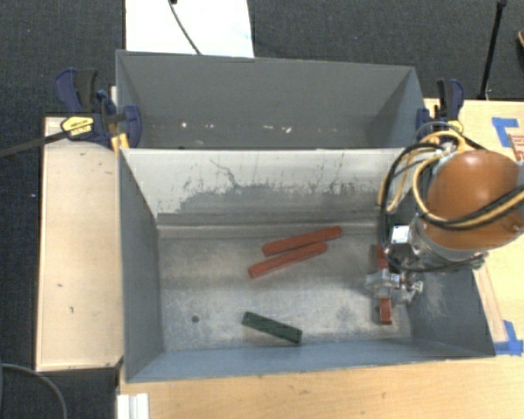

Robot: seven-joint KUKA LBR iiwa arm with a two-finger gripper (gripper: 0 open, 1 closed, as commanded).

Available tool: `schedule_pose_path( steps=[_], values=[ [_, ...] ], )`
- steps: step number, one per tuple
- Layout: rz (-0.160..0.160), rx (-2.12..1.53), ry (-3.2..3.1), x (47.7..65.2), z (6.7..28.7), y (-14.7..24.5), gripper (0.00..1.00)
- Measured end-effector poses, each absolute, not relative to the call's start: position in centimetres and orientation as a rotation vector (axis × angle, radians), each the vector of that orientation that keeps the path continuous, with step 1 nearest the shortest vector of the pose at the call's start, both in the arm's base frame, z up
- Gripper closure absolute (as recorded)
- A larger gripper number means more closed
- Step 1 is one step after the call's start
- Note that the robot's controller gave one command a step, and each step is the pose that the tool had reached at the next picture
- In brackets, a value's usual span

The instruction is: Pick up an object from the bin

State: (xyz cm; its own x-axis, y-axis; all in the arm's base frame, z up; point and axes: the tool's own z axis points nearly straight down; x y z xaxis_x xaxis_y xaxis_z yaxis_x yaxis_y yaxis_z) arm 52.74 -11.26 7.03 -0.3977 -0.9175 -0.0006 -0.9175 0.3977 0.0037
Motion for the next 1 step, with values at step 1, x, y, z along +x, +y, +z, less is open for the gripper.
schedule_pose_path(
  steps=[1],
  values=[
    [0.01,1.657,-2.678,53.1,20.05,-12.68,1.0]
  ],
)
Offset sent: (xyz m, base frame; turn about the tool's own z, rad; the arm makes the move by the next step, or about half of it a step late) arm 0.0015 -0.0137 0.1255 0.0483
